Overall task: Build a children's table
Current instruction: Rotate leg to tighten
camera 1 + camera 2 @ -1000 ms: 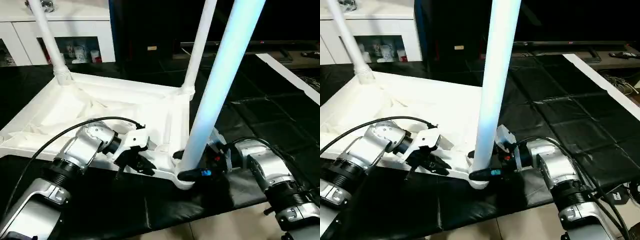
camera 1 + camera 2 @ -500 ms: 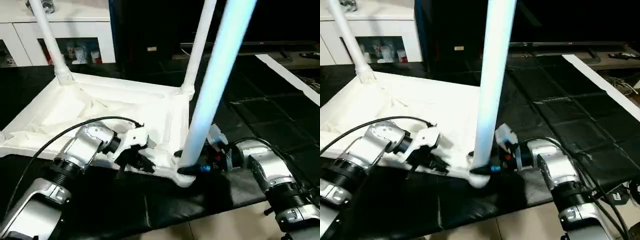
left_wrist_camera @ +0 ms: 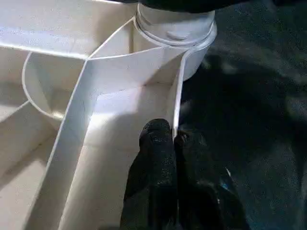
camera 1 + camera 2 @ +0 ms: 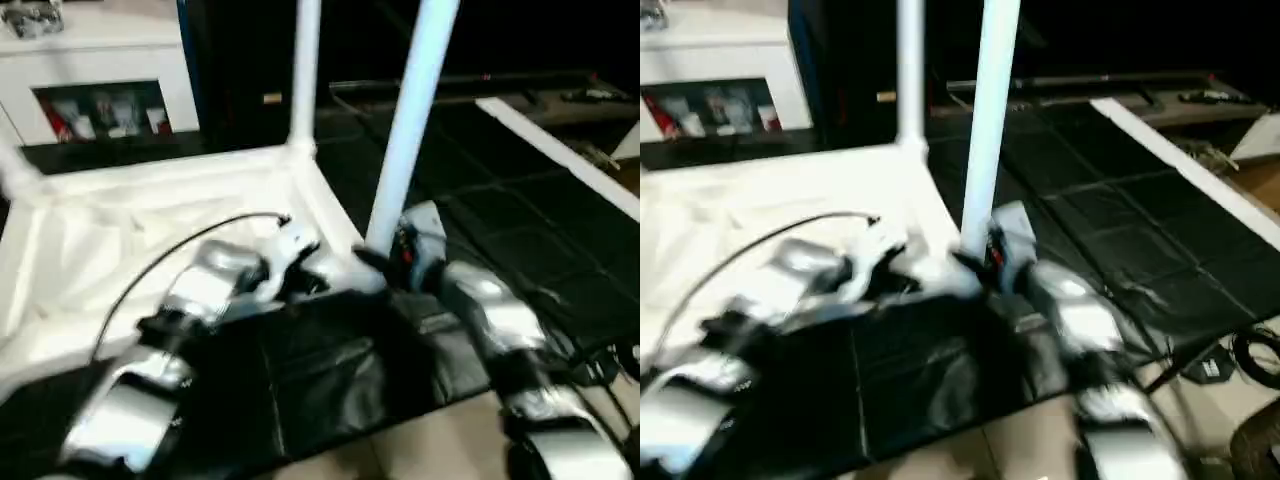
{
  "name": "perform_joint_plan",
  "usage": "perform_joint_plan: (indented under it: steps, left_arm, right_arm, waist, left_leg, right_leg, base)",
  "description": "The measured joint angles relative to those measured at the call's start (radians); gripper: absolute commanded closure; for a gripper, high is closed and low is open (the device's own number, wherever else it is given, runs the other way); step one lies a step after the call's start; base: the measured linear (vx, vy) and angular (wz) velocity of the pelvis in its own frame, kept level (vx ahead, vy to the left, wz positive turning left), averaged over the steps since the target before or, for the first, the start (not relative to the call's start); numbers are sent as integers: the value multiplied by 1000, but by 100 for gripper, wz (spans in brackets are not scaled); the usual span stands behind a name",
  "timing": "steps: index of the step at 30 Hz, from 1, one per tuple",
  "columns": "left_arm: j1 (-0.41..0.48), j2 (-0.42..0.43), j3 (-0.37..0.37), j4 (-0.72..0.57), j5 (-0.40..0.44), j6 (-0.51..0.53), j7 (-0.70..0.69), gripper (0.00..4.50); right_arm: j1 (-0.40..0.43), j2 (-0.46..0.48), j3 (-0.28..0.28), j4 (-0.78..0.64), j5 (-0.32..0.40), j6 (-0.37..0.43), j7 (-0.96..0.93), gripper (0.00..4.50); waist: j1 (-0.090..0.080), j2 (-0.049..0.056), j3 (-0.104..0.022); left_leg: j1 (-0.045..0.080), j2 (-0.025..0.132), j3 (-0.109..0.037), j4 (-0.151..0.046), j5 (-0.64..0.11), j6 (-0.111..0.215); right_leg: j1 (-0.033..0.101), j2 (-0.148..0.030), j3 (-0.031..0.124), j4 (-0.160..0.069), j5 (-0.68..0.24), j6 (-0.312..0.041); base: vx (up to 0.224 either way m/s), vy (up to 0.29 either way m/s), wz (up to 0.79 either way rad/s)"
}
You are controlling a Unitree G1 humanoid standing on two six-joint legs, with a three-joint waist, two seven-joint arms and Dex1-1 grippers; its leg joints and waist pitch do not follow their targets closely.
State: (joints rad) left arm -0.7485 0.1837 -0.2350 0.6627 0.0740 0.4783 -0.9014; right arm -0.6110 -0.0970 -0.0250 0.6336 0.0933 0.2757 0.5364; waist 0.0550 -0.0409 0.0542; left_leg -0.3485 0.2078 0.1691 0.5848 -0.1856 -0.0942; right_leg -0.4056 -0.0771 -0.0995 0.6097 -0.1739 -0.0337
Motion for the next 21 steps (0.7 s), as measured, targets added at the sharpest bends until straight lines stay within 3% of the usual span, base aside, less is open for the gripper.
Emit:
perform_joint_plan:
  steps: [4, 7, 10, 12, 21]
  left_arm:
    - [-5, -11, 4, 7, 1, 6, 23, 450]
    - [-5, -11, 5, 5, 3, 10, 23, 450]
    - [-5, -10, 6, 1, 9, 15, 23, 450]
    - [-5, -5, 3, -1, 9, 11, 18, 450]
    - [41, 128, -58, -80, -2, -82, -190, 450]
  right_arm:
    - [-12, 17, 0, 8, -35, -4, -49, 244]
    - [-12, 19, 0, 11, -35, -9, -50, 183]
    - [-10, 30, -6, 12, -34, -16, -50, 177]
    - [-6, 31, -5, 9, -34, -21, -48, 150]
    - [73, -60, 60, -74, 20, -70, 275, 88]
  waist:
    - [0, 0, 0]
    - [0, 0, 0]
    - [-3, 0, 0]
    - [-3, 0, 0]
    - [-3, 0, 1]
  left_leg:
    - [0, 0, 0, 0, 0, 0]
    - [0, 0, 0, 0, 0, 0]
    - [0, 0, 0, 0, 0, 0]
    - [0, 0, 0, 0, 0, 0]
    - [-1, 0, 1, -6, 0, 0]
  right_leg:
    - [0, 0, 0, 0, 0, 0]
    - [0, 0, 0, 0, 0, 0]
    - [0, 0, 0, 0, 0, 0]
    - [0, 0, 0, 0, 0, 0]
    - [-2, 0, 0, -1, 1, -4]
  base:
    - [0, 0, 0]
    - [0, 0, 0]
    - [0, 0, 0]
    - [0, 0, 0]
    - [0, 0, 0]
